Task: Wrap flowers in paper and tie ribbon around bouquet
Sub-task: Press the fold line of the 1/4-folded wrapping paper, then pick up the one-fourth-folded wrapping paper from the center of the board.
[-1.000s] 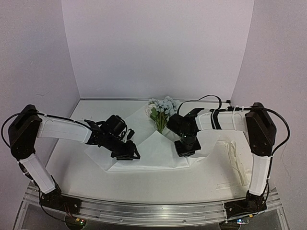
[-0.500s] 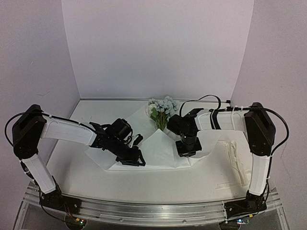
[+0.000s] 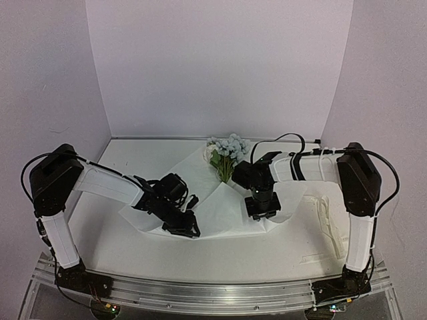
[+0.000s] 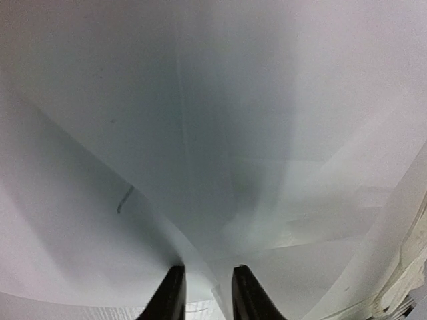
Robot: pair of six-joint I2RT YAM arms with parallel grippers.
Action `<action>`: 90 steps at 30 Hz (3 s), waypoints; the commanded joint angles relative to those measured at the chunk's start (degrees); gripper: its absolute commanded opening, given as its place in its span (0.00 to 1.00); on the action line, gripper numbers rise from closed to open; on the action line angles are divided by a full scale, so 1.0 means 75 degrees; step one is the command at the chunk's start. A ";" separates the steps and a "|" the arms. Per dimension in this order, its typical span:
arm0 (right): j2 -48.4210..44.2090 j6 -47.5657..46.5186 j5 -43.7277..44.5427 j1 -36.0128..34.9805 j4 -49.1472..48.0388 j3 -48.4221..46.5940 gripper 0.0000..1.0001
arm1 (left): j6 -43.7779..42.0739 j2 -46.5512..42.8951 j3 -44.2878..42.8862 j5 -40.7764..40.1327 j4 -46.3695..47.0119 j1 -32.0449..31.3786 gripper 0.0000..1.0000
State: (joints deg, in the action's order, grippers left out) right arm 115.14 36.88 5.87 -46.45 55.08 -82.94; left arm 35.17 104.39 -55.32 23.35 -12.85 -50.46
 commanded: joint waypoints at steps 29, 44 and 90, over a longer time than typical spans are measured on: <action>-0.2118 0.0280 -0.1248 -0.0561 -0.3646 0.2241 0.38 | 0.0234 0.0137 0.0646 0.0067 0.0066 0.0756 0.26; -0.0337 0.1533 -0.1522 -0.1066 -0.5820 0.1889 0.21 | 0.0100 0.0171 0.0705 0.0291 0.0033 0.1040 0.25; -0.3784 0.4613 0.1007 -0.0181 -0.8537 0.7507 0.46 | 0.0020 0.0315 0.0549 0.0608 -0.0163 0.1265 0.25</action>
State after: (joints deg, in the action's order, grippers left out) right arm 83.32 67.26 12.09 -47.66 -3.03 -28.51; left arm 36.81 104.40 -51.72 31.62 -8.43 -41.66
